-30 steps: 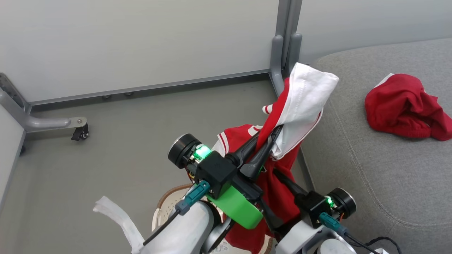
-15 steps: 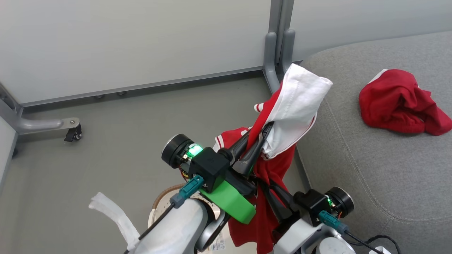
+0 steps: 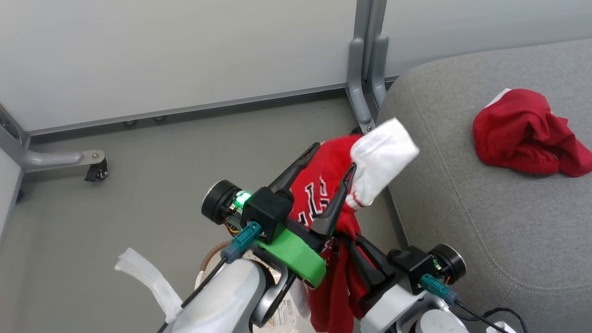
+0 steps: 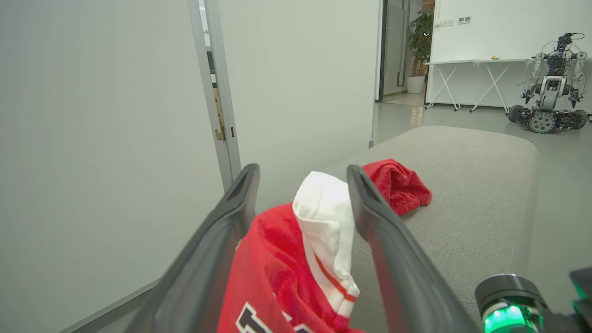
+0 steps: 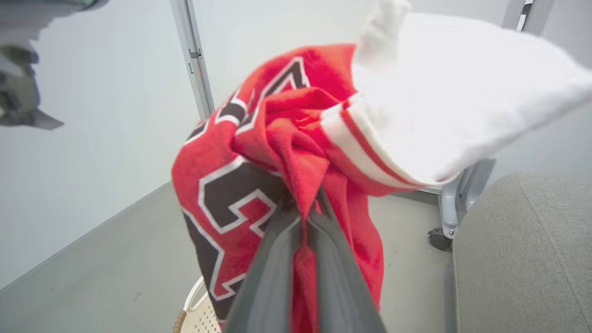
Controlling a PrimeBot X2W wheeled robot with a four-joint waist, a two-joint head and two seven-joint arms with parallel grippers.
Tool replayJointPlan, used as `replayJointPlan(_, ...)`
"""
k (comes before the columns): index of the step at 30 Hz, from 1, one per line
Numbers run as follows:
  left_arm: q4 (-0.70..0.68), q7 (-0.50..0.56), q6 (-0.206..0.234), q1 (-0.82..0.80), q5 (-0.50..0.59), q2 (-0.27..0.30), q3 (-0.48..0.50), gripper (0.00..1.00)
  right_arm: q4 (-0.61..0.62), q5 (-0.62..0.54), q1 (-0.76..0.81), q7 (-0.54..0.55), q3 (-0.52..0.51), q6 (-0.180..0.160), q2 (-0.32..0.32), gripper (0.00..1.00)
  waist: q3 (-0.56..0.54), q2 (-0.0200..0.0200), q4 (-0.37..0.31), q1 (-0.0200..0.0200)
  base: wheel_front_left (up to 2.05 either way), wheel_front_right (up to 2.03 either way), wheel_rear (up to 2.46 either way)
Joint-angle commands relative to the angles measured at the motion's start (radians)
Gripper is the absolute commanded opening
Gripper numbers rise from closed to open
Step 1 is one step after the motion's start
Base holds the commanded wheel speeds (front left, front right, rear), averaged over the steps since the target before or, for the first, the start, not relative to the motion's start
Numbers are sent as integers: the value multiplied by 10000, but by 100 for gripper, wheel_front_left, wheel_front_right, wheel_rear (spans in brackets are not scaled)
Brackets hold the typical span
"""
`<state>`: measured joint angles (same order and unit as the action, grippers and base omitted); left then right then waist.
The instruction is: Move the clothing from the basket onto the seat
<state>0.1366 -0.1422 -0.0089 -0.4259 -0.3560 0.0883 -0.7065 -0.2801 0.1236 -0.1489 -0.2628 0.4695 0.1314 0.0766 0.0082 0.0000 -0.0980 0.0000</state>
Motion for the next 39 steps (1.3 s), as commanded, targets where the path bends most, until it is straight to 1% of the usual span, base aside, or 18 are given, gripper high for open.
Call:
replayJointPlan(1, 33, 23, 29, 4, -12, 108, 33, 100, 60, 65, -59, -30, -22, -14, 25, 0, 5, 0, 2, 0, 0, 0, 0)
replayJointPlan(18, 105, 56, 228, 124, -22, 323, -45, 100, 116, 72, -2, -30, -100, -14, 88, 0, 38, 0, -151, 0, 0, 0, 0)
replayJointPlan(24, 282, 1, 404, 266, 146, 522, -75, 100, 262, -80, 52, -30, -341, -14, 170, 0, 15, 0, -305, 0, 0, 0, 0)
replayJointPlan(29, 591, -172, 557, 609, -22, 766, 78, 100, 554, -283, 162, -30, -646, -14, 278, 0, 53, 0, -611, 0, 0, 0, 0)
replayJointPlan(32, 932, -357, 732, 827, 45, 927, 172, 100, 756, -346, 270, -30, -821, -14, 347, 0, 84, 0, -833, 0, 0, 0, 0)
replayJointPlan(35, 1280, -649, 882, 1138, -135, 992, 368, 100, 995, -420, 396, -30, -1011, -14, 369, 0, 141, 0, -1132, 0, 0, 0, 0)
replayJointPlan(39, 1600, -1001, 1051, 1506, -86, 1152, 558, 100, 1299, -499, 581, -30, -1288, -14, 356, 0, 243, 0, -1564, 0, 0, 0, 0)
